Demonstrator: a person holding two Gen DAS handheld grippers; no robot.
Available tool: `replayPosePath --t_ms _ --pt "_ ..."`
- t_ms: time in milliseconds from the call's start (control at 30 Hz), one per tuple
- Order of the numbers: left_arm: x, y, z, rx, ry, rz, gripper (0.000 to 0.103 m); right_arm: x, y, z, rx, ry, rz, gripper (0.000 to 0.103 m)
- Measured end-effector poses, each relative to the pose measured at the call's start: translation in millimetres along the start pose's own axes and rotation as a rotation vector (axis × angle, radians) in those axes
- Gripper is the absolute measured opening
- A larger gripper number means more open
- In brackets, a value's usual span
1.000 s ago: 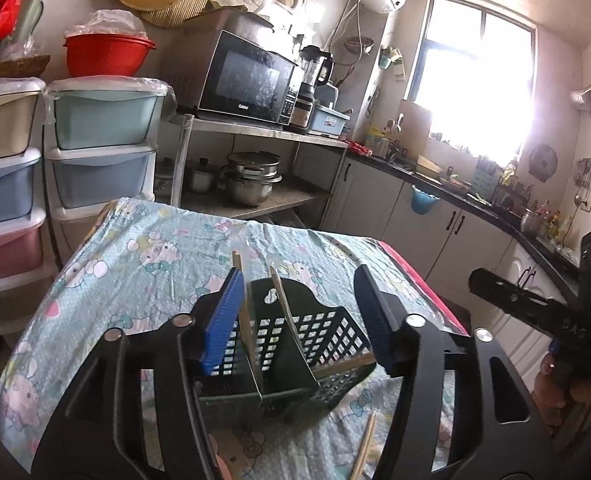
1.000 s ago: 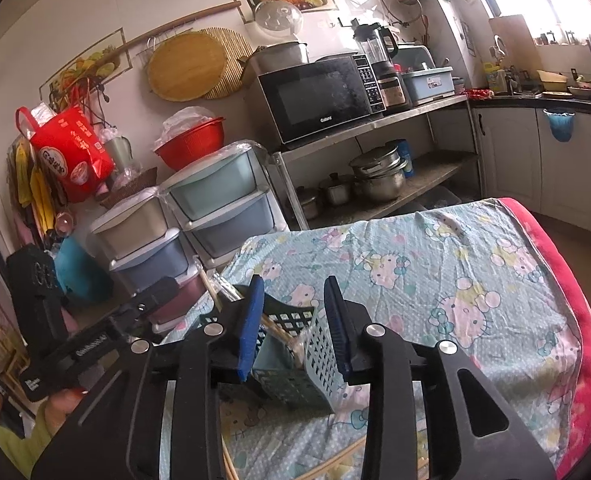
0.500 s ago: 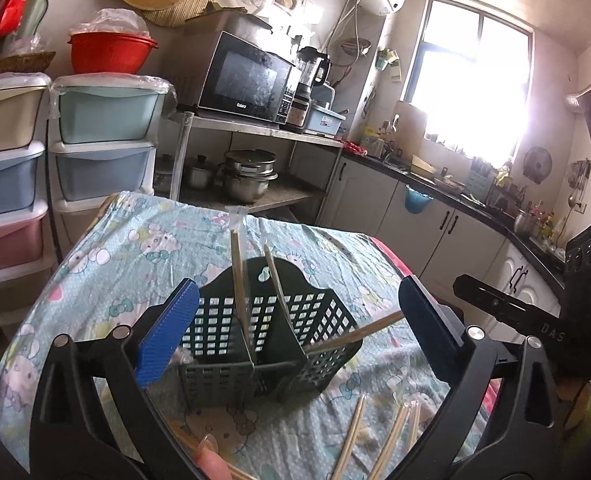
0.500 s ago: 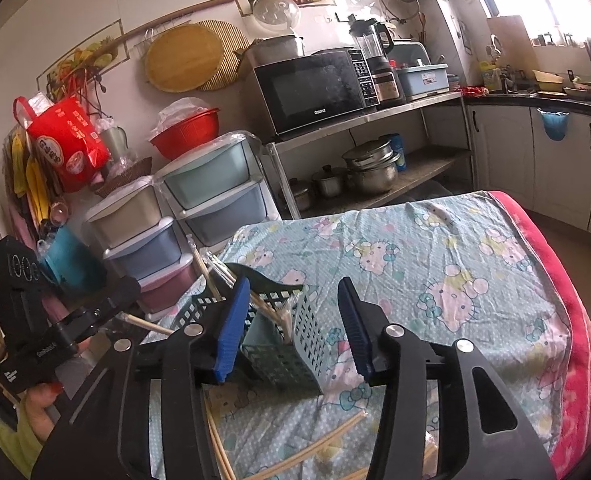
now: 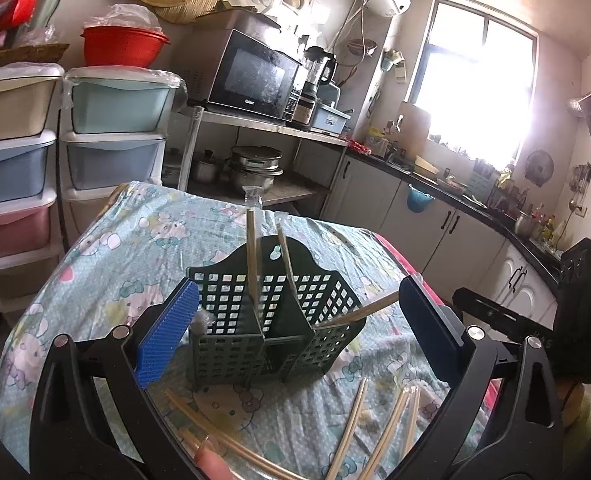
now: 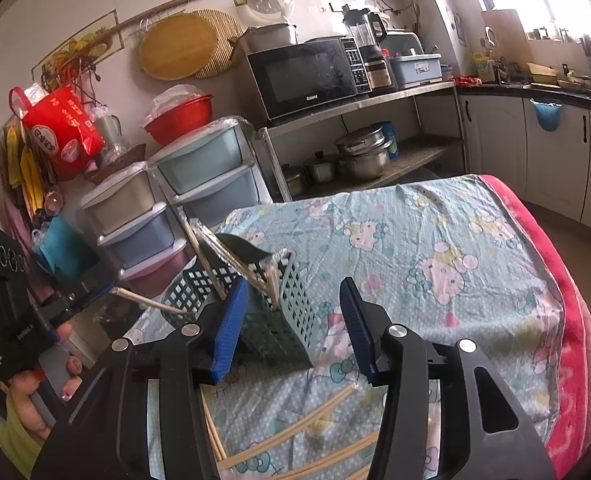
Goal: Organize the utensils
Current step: 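Move both tools down toward the wrapped chopsticks lying on the cloth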
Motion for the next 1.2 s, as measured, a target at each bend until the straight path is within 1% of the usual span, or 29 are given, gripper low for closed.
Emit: replayPosePath --t_ms 167,400,800,1200 --pt "-7 -7 3 -0.018 -0.005 -0.004 0.092 2 -5 10 -0.006 -0.022 -0.007 0.046" --pt "-16 -16 12 -0.018 -0.009 -0.016 0.092 3 -8 22 -0.013 -0.049 -0.015 0.046" --pt "-11 -60 48 -0.071 -0.096 -0.102 0.092 10 -12 47 -0.014 -0.109 -0.019 0.046" --pt "-10 -85 71 -0.098 -0.154 -0.15 0.092 15 -15 66 -0.019 -0.15 -0.024 0.046"
Point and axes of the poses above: each gripper's, at about its wrist camera, not at the fingertips, and x roughly the way its jaws point, y to its right, z to its underside, the point moved 9 cm from there along x, roughly the way its jaws point, and after that the axes turned 14 degrees about -x, right-handed, at the moved point
